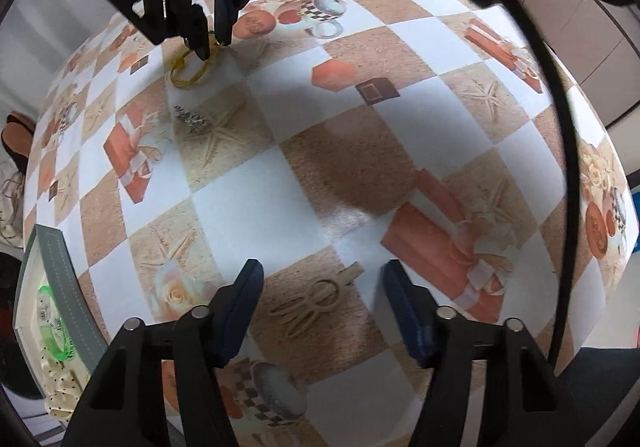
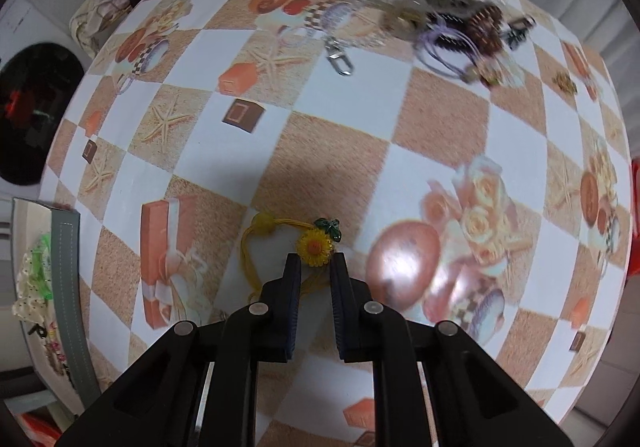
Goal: Organize jewelry
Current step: 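Grasp the yellow sunflower hair tie with the right tool while the left tool grasps the silver bunny clip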
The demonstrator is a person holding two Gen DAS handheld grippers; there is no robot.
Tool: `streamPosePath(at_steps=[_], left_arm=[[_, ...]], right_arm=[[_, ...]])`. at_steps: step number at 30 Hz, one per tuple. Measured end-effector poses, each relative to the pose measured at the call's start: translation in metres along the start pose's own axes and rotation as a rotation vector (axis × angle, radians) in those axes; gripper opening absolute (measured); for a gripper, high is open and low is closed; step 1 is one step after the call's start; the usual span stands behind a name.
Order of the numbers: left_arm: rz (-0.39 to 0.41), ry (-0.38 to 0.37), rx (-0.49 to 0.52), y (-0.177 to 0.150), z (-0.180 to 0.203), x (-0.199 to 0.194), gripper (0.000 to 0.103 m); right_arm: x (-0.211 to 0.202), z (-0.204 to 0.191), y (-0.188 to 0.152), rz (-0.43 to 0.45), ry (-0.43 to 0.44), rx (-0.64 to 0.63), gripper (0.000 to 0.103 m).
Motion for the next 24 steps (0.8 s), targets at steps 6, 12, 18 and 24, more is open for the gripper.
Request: streamPosePath(at_steps=[6,12,18,24], left_arm=[[-0.025,-0.04,-0.014,0.0,0.007,-0.002,0.033],[-0.074,-0.16,-0.281,0.0,-0.011,-0.006,0.033],[-0.088,-0.218,-0.529,-0.005,-0.054,-0.012,0.013],[-0.074,-0.213,-0.596,-0.013,-0.066,-0.027,0.013]], right_arm=[[-0.014,0.015,-0.021,-0.003,0.047,0.067,0.016],[-0.03,0.026,-0.052,-0.006,0.078,0.11,0.016],[-0.039,0.025,-0.072,-0.026,0.113,0.155,0.016],[-0.046,0.02,-0.094,-0.046,0.13,0.17,0.016]])
Point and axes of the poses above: each gripper's, at about its wrist camera, not at the fingertips, and x roughly the way its jaws point, z to its right, y to its top, the point moved 7 cm from there along x, roughly the way its jaws point, and after that the axes turned 6 degrees about -x, right-handed, at the moved point
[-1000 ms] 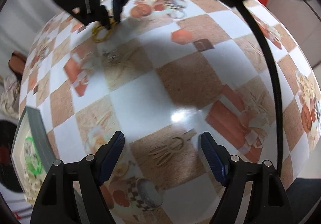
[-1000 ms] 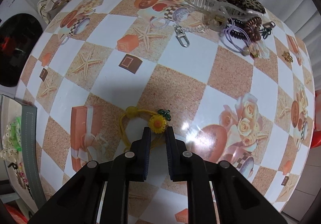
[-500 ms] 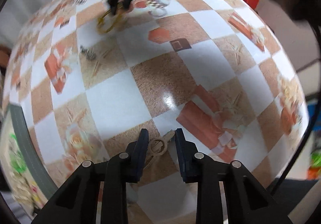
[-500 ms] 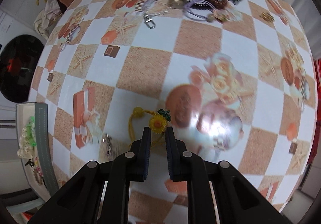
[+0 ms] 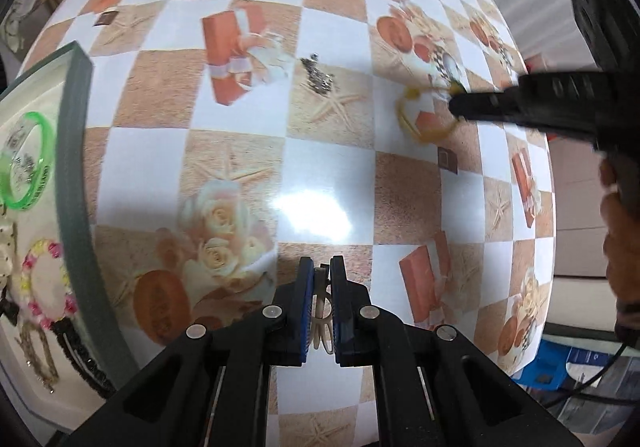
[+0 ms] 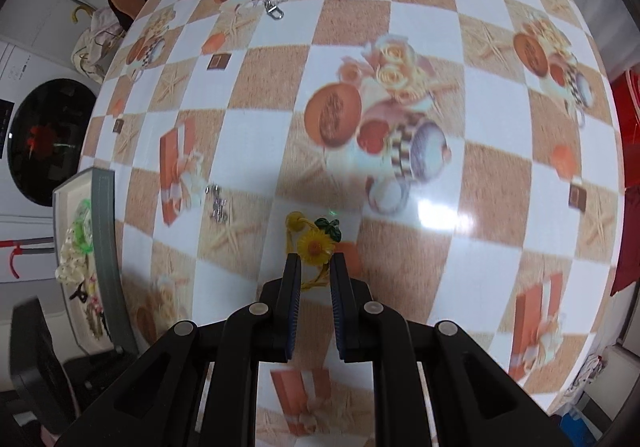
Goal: Organize jewelry
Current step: 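Grasp the yellow sunflower hair tie with the right tool while the left tool grasps the silver bunny clip, then carry the yellow hair tie and silver bunny clip over the cream tray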
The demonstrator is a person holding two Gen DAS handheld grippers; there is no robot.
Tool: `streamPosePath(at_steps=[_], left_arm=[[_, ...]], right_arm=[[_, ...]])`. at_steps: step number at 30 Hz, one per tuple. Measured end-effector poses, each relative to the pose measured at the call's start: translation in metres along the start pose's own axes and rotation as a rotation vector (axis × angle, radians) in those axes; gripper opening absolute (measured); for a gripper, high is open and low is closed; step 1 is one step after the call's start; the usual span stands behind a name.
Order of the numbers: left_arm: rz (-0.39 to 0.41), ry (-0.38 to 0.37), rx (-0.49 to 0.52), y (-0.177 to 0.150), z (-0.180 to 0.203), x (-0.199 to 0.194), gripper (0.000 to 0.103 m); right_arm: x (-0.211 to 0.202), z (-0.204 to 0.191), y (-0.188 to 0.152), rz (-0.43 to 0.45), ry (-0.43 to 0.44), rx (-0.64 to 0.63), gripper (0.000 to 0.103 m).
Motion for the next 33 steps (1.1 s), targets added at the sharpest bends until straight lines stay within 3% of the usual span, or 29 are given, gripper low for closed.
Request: streamPosePath(at_steps=[16,33], left_arm=[[0.057,0.001,-0.102,-0.006,-0.023,-0.048,0.013],[0.188,0.057,-0.247,-0.013,-0.074,-0.106,0.013]], right_arm=[[-0.026,-0.009,-0.038,-0.008,0.044,0.021,0.016],[-0.044,-0.068,-0.03,0.022,0.096,-0.078,0.016]])
Point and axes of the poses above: each gripper's, at about its wrist camera, not at the fingertips, and x roughly the way its jaws point, z to its right, y to its top, the point moved 7 cm from there along x, roughly the way its jaws point, and after that the axes turned 6 degrees about -x, right-handed, at the moved point
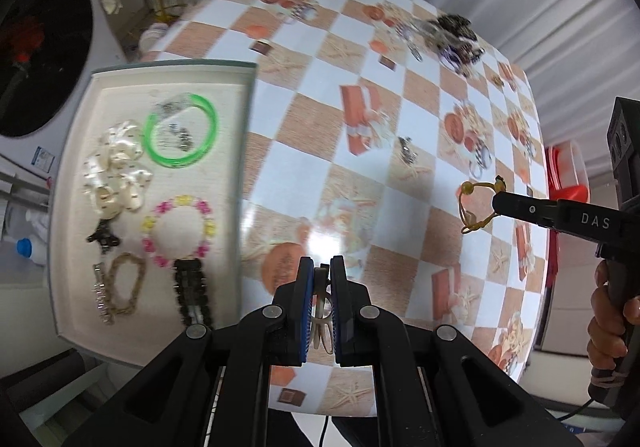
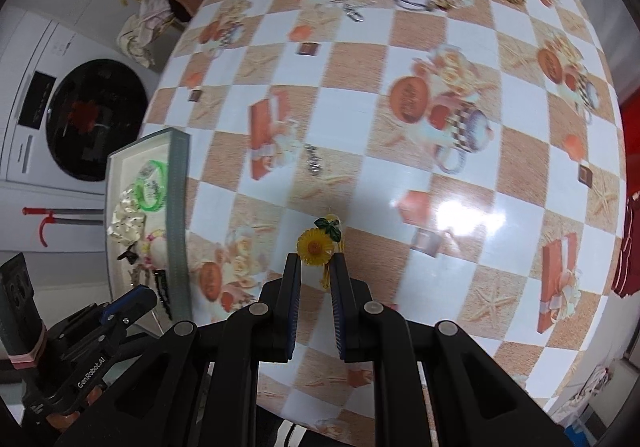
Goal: Organize jewelry
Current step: 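Carry the yellow hair tie and silver bunny clip over the cream tray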
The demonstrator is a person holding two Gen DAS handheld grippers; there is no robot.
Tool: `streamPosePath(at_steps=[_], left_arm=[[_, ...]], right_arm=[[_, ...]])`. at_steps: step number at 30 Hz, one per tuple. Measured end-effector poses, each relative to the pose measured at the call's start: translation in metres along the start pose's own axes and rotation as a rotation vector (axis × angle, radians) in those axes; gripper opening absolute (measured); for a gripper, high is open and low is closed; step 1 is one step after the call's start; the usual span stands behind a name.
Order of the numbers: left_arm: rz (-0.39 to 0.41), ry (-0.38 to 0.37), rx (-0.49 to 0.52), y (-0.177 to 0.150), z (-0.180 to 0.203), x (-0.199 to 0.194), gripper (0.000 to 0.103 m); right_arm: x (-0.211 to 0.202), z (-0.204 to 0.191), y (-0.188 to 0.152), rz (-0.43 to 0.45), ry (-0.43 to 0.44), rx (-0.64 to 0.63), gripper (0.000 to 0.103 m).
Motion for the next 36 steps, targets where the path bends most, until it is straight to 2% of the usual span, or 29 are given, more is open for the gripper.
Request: streamPosePath(at_steps=[6,18,27,36], left_arm=[[0.037,0.01,-0.042,0.006,-0.033,-0.017,0.013],[0.072,0.044,-0.125,0.012,-0.126,-0.036,0.013],[0.055,0.081,-0.14,0.018,-0.176,-0.023,0.013],[0.025,0.129,-0.123,0.025,-0.199,0.001,0.013]], right_arm=[[0.004,-0.044,0.009,0.005,0.021,-0.063,0.016],[0.03,-0.147,0.02,-0.007,0.055,-0.191,0.016],[0.061,-0.206,0.019,-0.027,0.051,-0.24,0.016],[0.098,-0.235,0.014,-0.08,0.029,-0.27,0.016]])
Point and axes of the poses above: each gripper's, at about its wrist camera, not at the fingertips, and x roughly the way its jaws point, z to its right, y to its top, the point moved 7 cm from there along x, roughly the way its jaws point, and after that the axes turned 6 degrees about -x, right-handed, at the moved point
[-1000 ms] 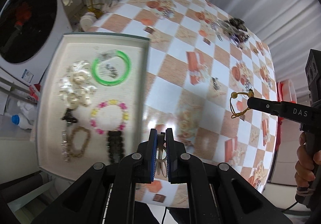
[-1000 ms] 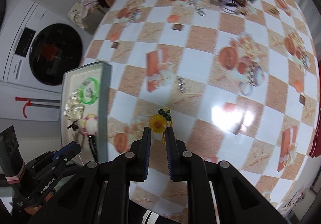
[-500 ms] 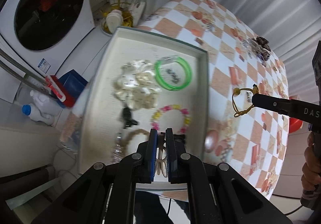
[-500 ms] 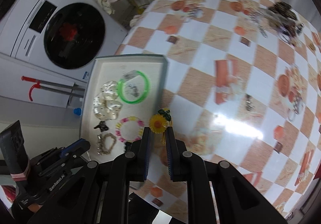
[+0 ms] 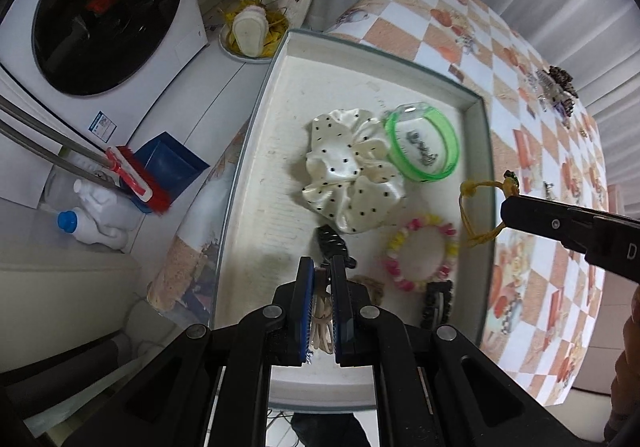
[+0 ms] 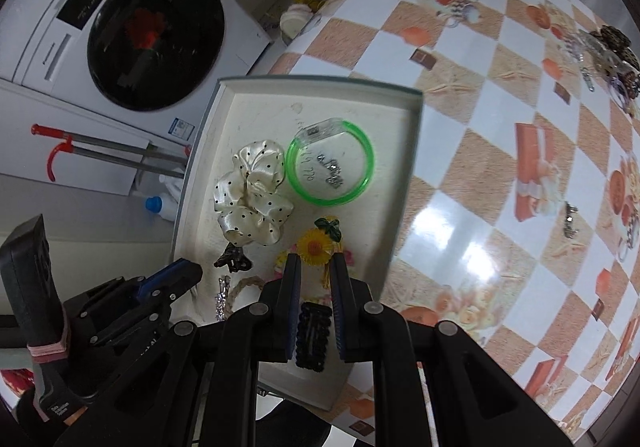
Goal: Organize jewelry
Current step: 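Carry the yellow hair tie and silver bunny clip over the cream tray, then release the yellow hair tie from the right tool while the left tool releases the bunny clip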
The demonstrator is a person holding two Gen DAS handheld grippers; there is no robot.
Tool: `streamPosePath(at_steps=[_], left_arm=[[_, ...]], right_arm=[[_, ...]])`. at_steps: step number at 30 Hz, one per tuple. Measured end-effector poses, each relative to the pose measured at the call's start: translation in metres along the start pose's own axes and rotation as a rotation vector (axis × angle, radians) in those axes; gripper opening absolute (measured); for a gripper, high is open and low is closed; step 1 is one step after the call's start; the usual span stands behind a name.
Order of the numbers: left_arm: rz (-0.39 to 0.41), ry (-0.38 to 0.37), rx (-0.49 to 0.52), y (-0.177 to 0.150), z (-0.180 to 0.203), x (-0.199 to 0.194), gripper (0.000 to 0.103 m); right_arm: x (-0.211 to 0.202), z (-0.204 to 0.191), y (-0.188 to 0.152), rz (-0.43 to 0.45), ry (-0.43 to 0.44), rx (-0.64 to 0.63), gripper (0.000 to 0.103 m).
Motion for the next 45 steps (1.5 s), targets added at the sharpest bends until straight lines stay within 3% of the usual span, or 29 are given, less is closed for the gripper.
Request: streamPosePath(at_steps=[24,27,29,33,39,45], left_arm=[[-0.04,0.093,0.095,-0.018,0.009,0.033,0.013],[-0.04,0.108,0.11,-0.02,0.009,0.032,0.013],[-0.043,0.117,0.117,-0.021,0.01,0.032,0.013],[-0.045,0.124,0.125,-0.023,0.015,0.027,0.013],[-0.03,0.113,0.121,-0.024,0.021,0.014,0.013],[-0.02,0.097,0.114,-0.024,0.025,0.002,0.013]], right_arm=[[0.065,0.015,-0.014,-0.122,-0.054,0.059,0.017],[0.066,0.012,-0.012,-0.116,-0.051,0.055,0.026],[0.067,0.011,-0.01,-0.121,-0.05,0.05,0.05],[0.066,0.008,-0.005,-0.115,-0.035,0.048,0.051],[0.036,0.004,0.007,-0.042,0.006,0.07,0.065],[0.007,0.018,0.0,0.013,-0.059,0.113,0.067]])
Point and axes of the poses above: each gripper's, at about its wrist camera, not at the fingertips, and x roughly the way its jaws point, z to its right, y to its top, the point moved 7 cm from there along x, roughly the way its jaws point, and after that the axes turned 6 degrees about -x, right-handed, at the moved point
